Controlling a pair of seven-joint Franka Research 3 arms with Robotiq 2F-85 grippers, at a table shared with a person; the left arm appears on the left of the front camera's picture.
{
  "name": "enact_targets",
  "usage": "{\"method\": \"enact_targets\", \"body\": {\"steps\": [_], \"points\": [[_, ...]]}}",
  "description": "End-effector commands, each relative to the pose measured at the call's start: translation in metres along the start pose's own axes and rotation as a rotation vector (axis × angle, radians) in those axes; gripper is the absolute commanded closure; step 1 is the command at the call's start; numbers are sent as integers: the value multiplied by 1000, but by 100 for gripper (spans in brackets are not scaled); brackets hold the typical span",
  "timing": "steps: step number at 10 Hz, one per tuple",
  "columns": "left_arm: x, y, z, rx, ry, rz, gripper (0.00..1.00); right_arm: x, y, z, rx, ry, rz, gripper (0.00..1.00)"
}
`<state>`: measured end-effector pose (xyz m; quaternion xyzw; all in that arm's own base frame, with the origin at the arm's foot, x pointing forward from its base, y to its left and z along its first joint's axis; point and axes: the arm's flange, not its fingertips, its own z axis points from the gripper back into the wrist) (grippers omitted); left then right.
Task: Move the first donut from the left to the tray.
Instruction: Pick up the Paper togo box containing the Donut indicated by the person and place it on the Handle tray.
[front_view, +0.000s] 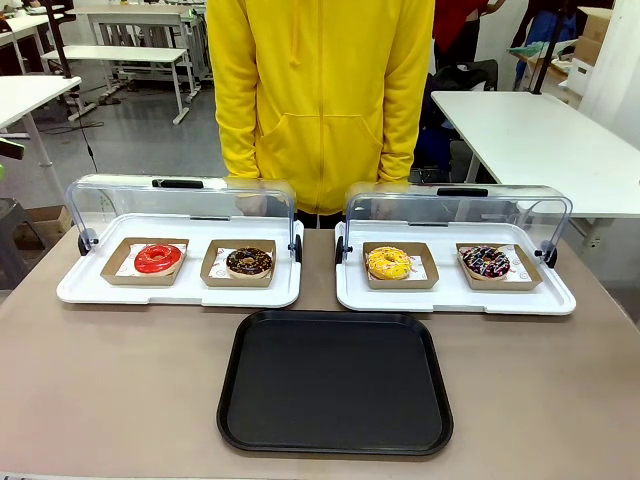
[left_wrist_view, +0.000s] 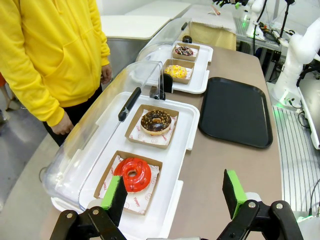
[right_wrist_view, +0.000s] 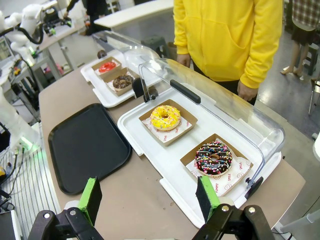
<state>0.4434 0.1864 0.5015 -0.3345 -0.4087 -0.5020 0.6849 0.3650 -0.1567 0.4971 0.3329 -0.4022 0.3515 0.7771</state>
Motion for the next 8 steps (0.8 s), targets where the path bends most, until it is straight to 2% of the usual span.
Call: {"method": "enact_targets", "body": {"steps": [1, 8], "points": [[0, -1, 0, -1, -5, -1, 0, 2, -2, 0, 3, -19, 22, 0], [0, -1, 0, -1, -5, -1, 0, 2, -2, 0, 3, -19, 22, 0]]}}
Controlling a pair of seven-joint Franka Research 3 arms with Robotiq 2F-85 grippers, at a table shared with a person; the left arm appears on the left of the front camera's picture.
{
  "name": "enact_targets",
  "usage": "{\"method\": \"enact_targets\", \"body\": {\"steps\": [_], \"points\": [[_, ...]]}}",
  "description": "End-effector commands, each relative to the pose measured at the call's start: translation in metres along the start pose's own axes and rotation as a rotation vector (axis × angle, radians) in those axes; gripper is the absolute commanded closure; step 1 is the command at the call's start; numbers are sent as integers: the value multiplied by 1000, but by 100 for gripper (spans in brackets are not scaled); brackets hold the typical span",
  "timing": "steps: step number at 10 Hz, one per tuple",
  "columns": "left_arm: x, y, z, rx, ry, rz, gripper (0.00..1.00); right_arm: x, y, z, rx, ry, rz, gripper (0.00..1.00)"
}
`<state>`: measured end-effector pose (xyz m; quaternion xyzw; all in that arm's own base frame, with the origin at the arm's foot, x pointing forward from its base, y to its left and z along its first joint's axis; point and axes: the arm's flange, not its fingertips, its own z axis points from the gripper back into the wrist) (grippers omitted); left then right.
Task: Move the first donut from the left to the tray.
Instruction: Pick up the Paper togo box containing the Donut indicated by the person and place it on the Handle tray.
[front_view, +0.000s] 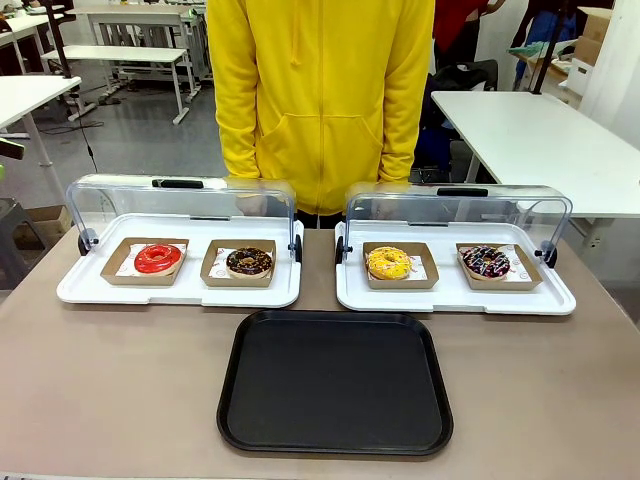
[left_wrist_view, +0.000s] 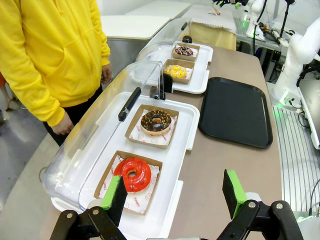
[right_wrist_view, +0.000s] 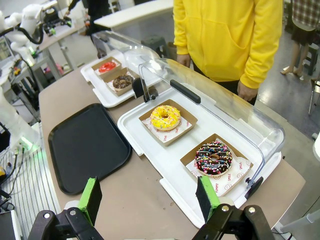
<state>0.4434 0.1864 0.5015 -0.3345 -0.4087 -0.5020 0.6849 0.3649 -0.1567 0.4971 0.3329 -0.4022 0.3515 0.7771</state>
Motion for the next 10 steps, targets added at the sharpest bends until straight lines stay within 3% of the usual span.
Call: {"method": "enact_targets", "body": {"steps": [1, 10], "points": [[0, -1, 0, -1, -5, -1, 0, 2, -2, 0, 3, -19, 22, 0], [0, -1, 0, -1, -5, -1, 0, 2, -2, 0, 3, -19, 22, 0]]}}
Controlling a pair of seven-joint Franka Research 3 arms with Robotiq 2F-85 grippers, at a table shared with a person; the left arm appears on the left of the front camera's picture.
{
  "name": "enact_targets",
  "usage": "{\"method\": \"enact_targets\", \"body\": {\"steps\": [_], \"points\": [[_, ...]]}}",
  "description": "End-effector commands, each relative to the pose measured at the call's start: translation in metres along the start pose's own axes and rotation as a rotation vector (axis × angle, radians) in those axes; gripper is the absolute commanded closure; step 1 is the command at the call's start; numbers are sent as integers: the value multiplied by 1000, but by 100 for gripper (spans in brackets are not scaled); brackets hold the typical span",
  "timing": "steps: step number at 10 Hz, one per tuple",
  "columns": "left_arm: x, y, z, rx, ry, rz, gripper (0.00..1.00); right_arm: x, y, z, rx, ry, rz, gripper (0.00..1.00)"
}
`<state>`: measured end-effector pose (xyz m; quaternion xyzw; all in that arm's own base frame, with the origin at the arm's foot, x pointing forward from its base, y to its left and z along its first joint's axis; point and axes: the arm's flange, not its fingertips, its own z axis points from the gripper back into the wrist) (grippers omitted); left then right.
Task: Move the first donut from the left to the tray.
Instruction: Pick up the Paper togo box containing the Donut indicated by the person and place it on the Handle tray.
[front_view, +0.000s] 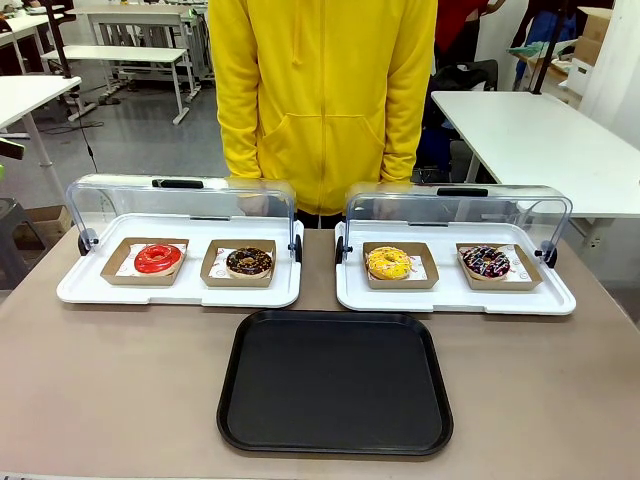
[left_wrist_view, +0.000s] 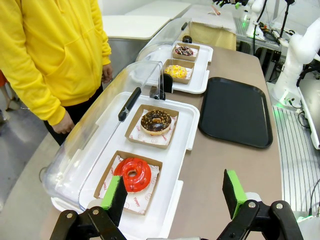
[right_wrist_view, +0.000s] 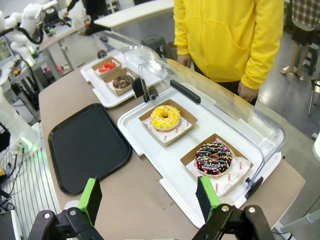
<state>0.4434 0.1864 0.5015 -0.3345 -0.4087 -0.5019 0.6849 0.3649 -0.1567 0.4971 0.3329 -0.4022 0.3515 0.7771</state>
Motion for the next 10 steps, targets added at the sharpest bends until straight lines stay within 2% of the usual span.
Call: {"method": "enact_targets", "body": {"steps": [1, 10], "points": [[0, -1, 0, -1, -5, -1, 0, 2, -2, 0, 3, -19, 22, 0], [0, -1, 0, -1, -5, -1, 0, 2, -2, 0, 3, -19, 22, 0]]}}
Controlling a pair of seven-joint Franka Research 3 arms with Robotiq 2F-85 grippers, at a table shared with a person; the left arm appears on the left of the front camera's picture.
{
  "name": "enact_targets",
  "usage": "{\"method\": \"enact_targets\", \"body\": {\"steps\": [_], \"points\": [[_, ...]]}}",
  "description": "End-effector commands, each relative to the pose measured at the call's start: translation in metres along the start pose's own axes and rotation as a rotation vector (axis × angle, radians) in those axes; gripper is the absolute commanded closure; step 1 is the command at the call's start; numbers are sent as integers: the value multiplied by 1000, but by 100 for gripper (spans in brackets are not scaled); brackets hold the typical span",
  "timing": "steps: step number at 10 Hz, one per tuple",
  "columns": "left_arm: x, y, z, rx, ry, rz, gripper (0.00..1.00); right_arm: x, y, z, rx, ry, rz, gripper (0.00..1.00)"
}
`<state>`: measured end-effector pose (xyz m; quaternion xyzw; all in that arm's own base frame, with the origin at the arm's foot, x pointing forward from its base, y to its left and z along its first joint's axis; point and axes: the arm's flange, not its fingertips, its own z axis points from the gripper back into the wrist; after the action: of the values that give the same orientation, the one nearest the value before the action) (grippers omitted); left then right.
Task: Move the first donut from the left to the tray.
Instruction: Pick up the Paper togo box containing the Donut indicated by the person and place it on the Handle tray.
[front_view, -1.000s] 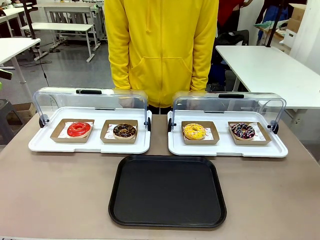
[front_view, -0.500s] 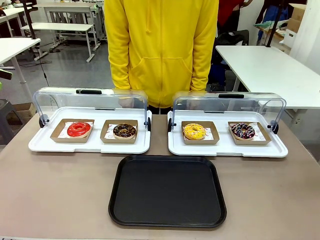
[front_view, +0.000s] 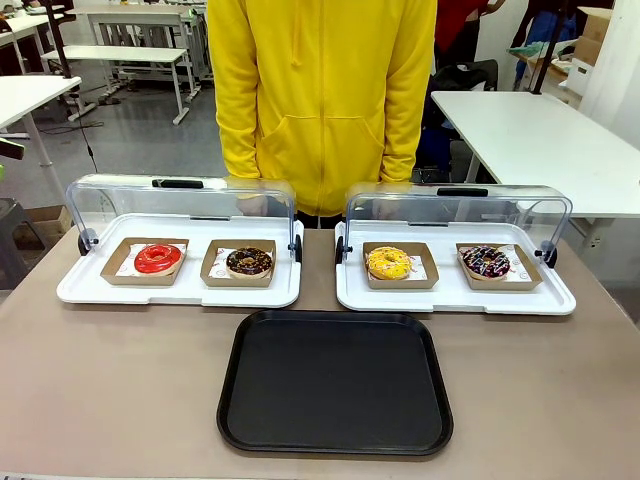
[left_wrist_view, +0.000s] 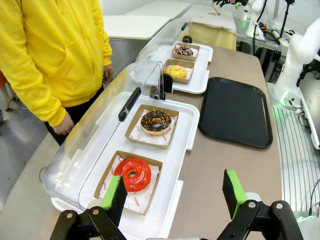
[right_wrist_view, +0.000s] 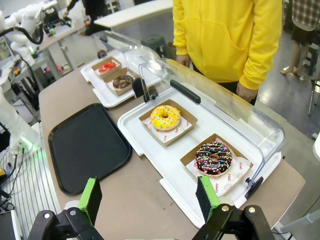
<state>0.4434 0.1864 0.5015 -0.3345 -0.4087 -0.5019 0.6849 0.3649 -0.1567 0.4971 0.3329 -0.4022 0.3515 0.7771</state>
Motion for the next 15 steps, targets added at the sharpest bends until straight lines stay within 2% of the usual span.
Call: {"method": "enact_targets", "body": {"steps": [1, 15], "points": [[0, -1, 0, -1, -5, -1, 0, 2, -2, 0, 3, -19, 23, 0], [0, -1, 0, -1, -5, -1, 0, 2, -2, 0, 3, -19, 23, 0]]}}
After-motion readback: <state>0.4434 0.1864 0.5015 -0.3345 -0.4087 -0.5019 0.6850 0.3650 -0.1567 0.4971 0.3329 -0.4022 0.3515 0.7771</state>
